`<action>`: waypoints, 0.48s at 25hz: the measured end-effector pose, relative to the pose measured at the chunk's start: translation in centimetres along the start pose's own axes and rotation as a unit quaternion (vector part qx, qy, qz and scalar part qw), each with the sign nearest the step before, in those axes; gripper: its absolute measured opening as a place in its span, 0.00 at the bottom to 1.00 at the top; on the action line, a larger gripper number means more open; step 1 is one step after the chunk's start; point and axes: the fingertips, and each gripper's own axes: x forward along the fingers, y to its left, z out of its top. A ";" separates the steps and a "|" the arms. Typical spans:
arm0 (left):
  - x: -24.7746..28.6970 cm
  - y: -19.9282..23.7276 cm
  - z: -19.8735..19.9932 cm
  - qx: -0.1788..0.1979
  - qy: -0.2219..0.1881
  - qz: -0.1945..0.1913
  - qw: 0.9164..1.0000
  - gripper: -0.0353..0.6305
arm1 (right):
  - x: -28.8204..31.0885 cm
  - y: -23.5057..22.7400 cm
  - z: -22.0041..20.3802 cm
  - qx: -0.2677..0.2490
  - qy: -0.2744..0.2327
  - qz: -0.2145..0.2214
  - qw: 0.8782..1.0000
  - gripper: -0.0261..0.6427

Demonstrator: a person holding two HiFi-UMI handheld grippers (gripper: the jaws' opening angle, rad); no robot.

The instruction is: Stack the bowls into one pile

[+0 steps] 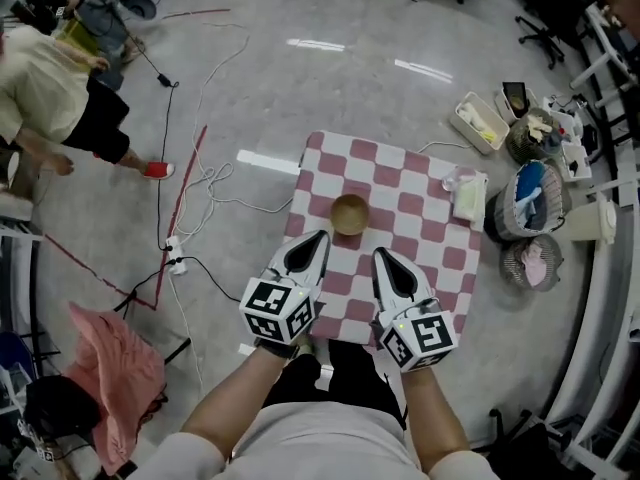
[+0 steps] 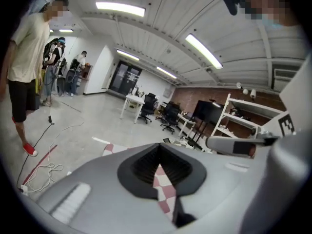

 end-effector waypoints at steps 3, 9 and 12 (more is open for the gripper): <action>-2.9 -1.5 1.6 0.001 -0.015 -0.023 1.000 0.06 | -1.2 2.3 1.8 -0.015 -0.021 -0.007 1.000 0.05; -7.5 -4.3 4.2 0.039 -0.037 -0.061 0.997 0.06 | -3.7 6.3 4.0 -0.038 -0.050 -0.026 0.998 0.05; -9.5 -5.9 5.7 0.062 -0.049 -0.079 0.994 0.06 | -4.8 7.7 5.4 -0.050 -0.067 -0.037 0.996 0.05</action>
